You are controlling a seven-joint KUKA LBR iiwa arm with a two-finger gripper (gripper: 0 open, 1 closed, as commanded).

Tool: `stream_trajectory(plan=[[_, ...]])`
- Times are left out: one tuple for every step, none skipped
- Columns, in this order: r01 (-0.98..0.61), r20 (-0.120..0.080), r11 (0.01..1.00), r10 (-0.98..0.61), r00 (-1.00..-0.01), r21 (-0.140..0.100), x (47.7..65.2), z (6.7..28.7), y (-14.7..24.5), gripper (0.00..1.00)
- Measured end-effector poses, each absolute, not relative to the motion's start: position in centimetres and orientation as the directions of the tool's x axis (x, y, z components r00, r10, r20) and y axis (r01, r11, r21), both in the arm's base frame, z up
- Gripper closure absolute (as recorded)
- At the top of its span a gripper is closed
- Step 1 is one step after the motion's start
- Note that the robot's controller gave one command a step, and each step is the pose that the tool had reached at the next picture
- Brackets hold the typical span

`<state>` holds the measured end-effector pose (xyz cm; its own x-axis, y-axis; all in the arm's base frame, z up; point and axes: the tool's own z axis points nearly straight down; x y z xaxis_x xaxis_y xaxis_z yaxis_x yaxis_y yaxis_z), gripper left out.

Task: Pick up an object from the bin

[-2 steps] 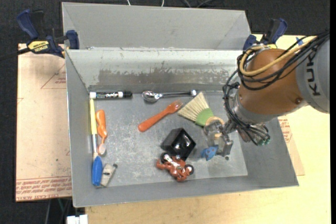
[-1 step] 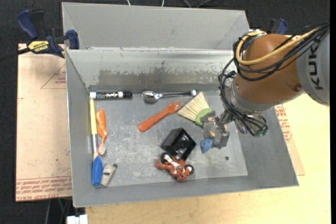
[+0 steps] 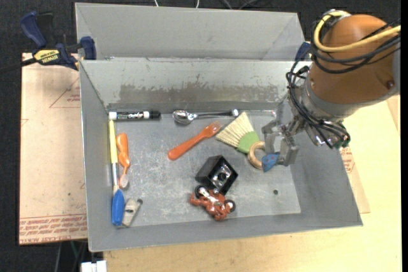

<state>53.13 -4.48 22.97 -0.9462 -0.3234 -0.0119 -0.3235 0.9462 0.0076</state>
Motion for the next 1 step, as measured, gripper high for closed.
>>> stream_trajectory(plan=[[-0.32, -0.007, 0.947, -0.32, -0.948, 0.014, 50.03, 29.73, -3.57, 1.0]])
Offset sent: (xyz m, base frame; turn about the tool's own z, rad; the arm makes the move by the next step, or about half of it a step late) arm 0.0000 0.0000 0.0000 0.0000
